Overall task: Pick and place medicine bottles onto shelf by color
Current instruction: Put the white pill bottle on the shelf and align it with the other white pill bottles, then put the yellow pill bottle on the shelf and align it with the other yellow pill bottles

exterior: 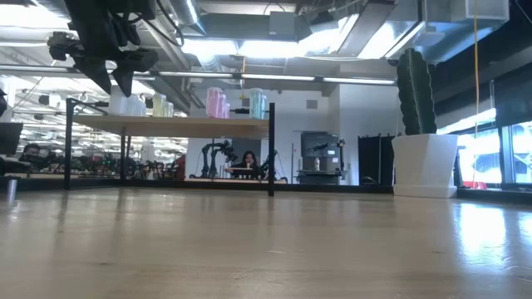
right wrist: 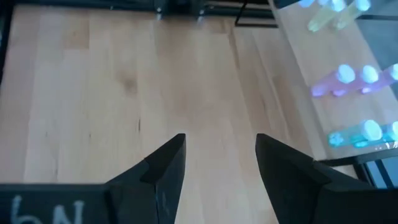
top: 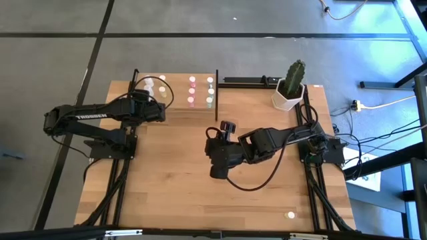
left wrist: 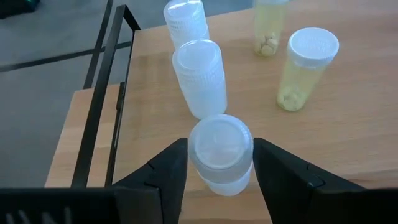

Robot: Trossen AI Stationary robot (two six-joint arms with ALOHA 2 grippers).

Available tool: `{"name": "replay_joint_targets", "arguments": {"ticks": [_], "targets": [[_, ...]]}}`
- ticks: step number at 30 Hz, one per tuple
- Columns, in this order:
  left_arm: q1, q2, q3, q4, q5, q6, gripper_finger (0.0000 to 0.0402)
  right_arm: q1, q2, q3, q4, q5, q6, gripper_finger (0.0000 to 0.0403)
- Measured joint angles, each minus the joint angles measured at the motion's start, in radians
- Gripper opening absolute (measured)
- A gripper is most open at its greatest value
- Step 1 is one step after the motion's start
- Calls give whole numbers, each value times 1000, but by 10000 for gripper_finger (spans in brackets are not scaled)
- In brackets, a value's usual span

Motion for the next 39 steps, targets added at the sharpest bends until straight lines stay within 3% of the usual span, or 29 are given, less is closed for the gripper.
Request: {"name": "replay_joint_targets", "arguments": {"ticks": [12,25,34,39], "targets": [[0,0,0,0,-83,103,173,-1,0,0,16,4,3,196],[0,-11,4,4,-125,114,173,-1,0,0,16,5,3,196],[-6,-11,156,5,-125,310,173,0,0,0,15,56,-23,196],[-67,-12,250,17,-103,410,173,9,-7,7,-1,56,-59,196]]}}
